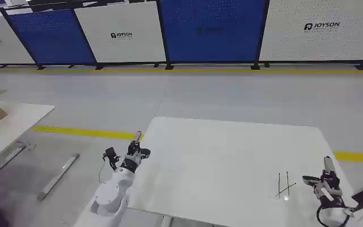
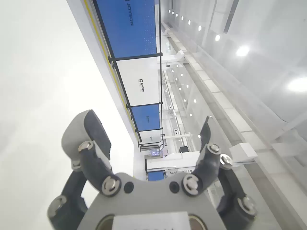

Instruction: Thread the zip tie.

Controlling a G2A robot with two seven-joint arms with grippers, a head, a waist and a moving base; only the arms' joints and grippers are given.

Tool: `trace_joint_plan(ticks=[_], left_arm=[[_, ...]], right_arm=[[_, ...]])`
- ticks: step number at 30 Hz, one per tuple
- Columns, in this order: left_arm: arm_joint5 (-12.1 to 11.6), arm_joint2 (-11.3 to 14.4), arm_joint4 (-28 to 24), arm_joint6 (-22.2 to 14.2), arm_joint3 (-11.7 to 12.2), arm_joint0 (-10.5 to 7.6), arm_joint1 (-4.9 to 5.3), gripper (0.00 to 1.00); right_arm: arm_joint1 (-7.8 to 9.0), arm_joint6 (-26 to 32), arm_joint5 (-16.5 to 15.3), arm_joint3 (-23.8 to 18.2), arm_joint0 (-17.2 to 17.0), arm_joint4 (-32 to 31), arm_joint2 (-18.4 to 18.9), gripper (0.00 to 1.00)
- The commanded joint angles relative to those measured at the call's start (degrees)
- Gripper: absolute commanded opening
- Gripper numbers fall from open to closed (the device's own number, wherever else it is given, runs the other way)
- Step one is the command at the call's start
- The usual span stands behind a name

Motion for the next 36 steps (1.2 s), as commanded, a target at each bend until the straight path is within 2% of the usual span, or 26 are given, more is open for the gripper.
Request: trace_joint_plan(ticks=[1,5,7,11,13,28,30,31,33,36], left_arm=[[0.0,0.0,0.0,0.0,0.0,0.0,0.0,1.0],[0.0,0.0,0.0,0.0,0.0,0.0,0.0,1.0],[0.0,0.0,0.0,0.0,0.0,0.0,0.0,1.0],[0.0,0.0,0.0,0.0,0.0,0.0,0.0,1.0],[0.0,0.0,0.0,0.0,0.0,0.0,0.0,1.0],[0.0,0.0,0.0,0.0,0.0,0.0,0.0,1.0],[0.0,0.0,0.0,0.0,0.0,0.0,0.0,1.0],[0.0,0.0,0.0,0.0,0.0,0.0,0.0,1.0],[0.0,0.0,0.0,0.0,0.0,0.0,0.0,1.0],[0.0,0.0,0.0,0.0,0.0,0.0,0.0,1.0]], right_arm=[[0.12,1.2,0.1,-0.1,0.1,-2.6,0.1,1.0],[0.87,9.5,2.7,-0.5,0.7,-6.5,2.3,1.0],[1.43,15.5,4.4,-0.9,1.0,-7.2,4.8,1.0],[3.04,31.8,6.1,-0.7,2.3,-13.1,8.8,1.0],[3.86,39.2,6.3,0.7,3.9,-15.7,10.6,1.0],[3.93,39.7,6.4,1.0,4.1,-15.9,10.8,1.0],[4.23,51.7,8.5,1.8,4.8,-11.6,8.6,1.0],[5.03,62.6,10.9,5.5,8.6,-8.8,10.2,1.0],[6.38,74.3,12.4,12.2,15.2,-9.0,12.1,1.0],[7.4,79.6,12.4,18.0,20.8,-10.3,11.7,1.0]])
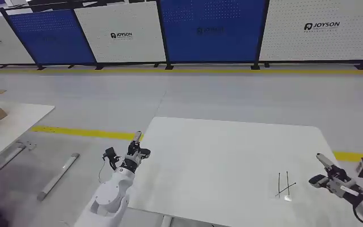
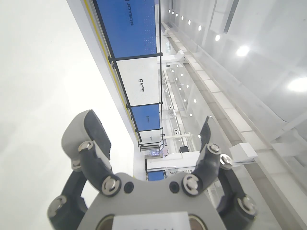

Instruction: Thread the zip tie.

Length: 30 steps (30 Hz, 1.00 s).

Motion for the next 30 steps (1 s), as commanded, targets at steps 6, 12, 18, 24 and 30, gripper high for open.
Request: trace_joint_plan(ticks=[6,12,18,24,30], left_arm=[[0.0,0.0,0.0,0.0,0.0,0.0,0.0,1.0],[0.0,0.0,0.0,0.0,0.0,0.0,0.0,1.0],[0.0,0.0,0.0,0.0,0.0,0.0,0.0,1.0],[0.0,0.0,0.0,0.0,0.0,0.0,0.0,1.0],[0.0,0.0,0.0,0.0,0.0,0.0,0.0,1.0]], right_arm=[[2.91,19.5,0.5,8.9,8.7,-1.4,-6.2,1.0],[4.77,19.5,0.8,12.5,10.9,-1.4,-9.6,1.0],[4.77,19.5,0.8,12.5,10.9,-1.4,-9.6,1.0],[4.77,19.5,0.8,12.5,10.9,-1.4,-9.6,1.0],[4.79,18.2,4.1,14.9,11.1,2.1,-9.0,1.0]])
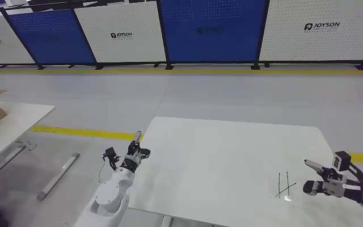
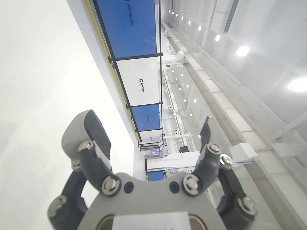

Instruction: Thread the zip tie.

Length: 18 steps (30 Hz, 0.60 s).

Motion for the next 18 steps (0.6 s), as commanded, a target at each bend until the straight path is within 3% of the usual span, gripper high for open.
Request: trace_joint_plan(ticks=[1,5,11,18], left_arm=[[0.0,0.0,0.0,0.0,0.0,0.0,0.0,1.0],[0.0,0.0,0.0,0.0,0.0,0.0,0.0,1.0],[0.0,0.0,0.0,0.0,0.0,0.0,0.0,1.0],[0.0,0.0,0.0,0.0,0.0,0.0,0.0,1.0]], right_arm=[[0.27,0.4,1.4,1.0,0.2,1.3,0.7,1.0],[0.77,-0.8,3.7,2.4,0.1,0.3,1.1,1.0],[1.15,-3.4,3.7,5.0,0.9,-4.2,-2.1,1.0],[1.28,-3.0,3.4,6.0,1.8,-4.0,-3.5,1.0]])
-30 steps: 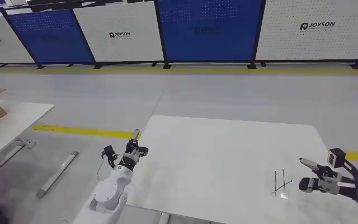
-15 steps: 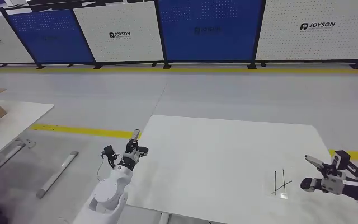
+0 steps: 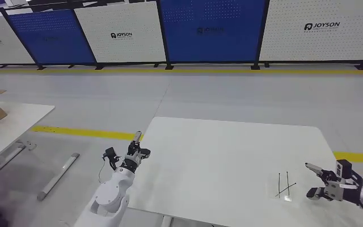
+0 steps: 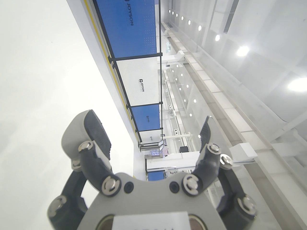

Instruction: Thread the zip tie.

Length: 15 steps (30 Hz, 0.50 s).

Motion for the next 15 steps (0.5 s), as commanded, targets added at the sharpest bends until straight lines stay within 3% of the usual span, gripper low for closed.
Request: trace_joint_plan(ticks=[1,8,15], left_arm=[[0.0,0.0,0.0,0.0,0.0,0.0,0.0,1.0],[0.0,0.0,0.0,0.0,0.0,0.0,0.0,1.0],[0.0,0.0,0.0,0.0,0.0,0.0,0.0,1.0]], right_arm=[[0.0,0.0,0.0,0.0,0.0,0.0,0.0,1.0],[0.0,0.0,0.0,0.0,0.0,0.0,0.0,1.0],[0.18,-3.2,-3.0,-2.8,-0.3,-3.8,-2.1,1.0]])
